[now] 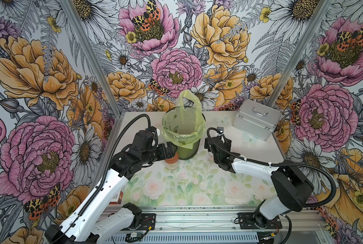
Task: Empty moldy rice from jars
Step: Place the jar at the center of the board, then pick up the jar from the center of the board.
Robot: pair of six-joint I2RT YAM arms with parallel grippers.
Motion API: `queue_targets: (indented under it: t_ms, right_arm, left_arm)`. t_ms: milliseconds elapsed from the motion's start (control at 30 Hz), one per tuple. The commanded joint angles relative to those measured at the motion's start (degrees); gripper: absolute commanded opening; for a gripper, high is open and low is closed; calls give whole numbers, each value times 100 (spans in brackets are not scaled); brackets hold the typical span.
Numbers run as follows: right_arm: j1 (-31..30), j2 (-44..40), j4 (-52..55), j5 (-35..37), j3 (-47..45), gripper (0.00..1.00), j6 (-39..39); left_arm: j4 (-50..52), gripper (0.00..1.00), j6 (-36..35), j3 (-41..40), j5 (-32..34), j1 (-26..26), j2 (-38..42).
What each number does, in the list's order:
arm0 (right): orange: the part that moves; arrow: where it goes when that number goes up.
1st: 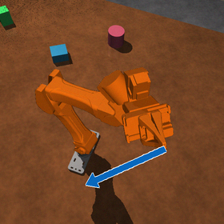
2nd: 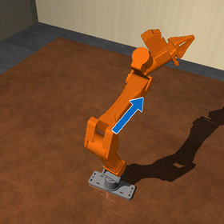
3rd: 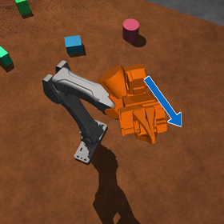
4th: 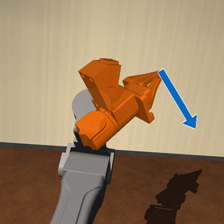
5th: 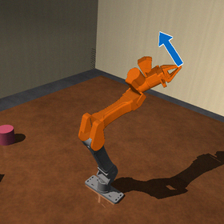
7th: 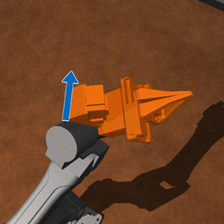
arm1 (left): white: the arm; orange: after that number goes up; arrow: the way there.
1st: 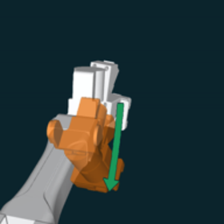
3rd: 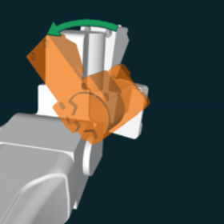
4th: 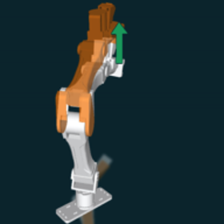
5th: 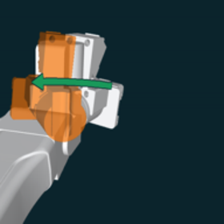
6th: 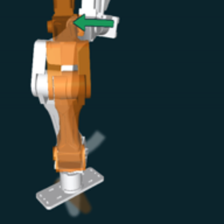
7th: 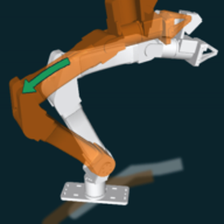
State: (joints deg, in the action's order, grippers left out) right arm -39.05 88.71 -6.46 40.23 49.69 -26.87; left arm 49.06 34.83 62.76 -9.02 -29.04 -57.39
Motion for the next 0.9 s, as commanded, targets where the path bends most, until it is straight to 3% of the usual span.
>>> queue_targets:
  t_ms: [0, 300, 500, 867]
  right_arm:
    - [-15, -334, 684, -143, 200, 100, 64]
    - [-33, -1377, 2487, -996, 562, 100, -464]
    - [-89, -1915, 3726, -1223, 1002, 100, -711]
    - [-156, -2757, 4195, -1340, 847, 100, -938]
  left_arm:
    - [321, 99, 121, 14, -57, -48, -121]
    - [681, 99, 139, 14, 41, -40, -329]
    - [1159, 99, -1, 218, 452, -35, -754]
    - [1773, 99, -511, 1236, 1015, -300, -2188]
